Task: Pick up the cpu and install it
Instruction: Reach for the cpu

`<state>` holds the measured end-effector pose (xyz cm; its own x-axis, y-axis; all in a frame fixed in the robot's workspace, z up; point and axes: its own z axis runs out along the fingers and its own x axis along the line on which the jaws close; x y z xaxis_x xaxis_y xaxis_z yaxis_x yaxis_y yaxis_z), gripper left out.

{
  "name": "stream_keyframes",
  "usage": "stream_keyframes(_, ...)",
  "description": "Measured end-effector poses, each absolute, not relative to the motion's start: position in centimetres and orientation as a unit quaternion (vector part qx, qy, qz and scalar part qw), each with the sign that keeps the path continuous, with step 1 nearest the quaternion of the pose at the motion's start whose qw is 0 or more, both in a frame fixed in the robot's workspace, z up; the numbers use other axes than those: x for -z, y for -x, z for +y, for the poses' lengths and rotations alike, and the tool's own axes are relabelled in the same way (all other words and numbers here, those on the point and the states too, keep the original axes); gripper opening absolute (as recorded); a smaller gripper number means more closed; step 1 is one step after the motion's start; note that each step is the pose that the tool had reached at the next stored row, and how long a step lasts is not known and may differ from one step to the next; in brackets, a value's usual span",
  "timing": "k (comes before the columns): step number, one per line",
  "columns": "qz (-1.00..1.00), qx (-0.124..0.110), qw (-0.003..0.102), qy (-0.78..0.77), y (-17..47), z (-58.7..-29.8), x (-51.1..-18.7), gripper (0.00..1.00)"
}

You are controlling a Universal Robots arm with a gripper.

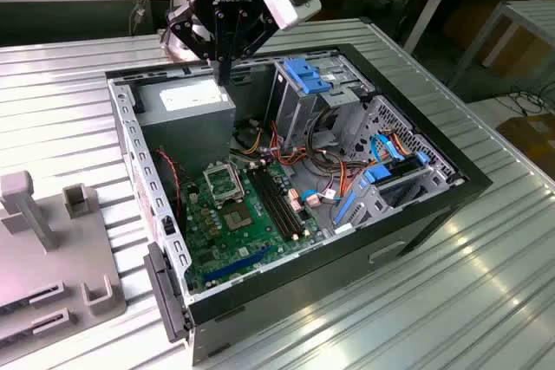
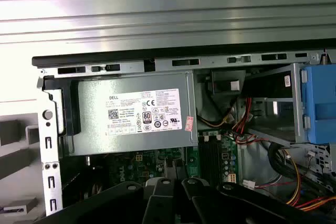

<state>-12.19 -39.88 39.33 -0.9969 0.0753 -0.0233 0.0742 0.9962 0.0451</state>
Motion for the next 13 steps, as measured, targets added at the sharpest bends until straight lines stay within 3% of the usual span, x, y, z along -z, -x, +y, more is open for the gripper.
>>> stream_keyframes(13,0.999,-0.022,0.012,-0.037,12.47,-39.89,-39.33,0.11)
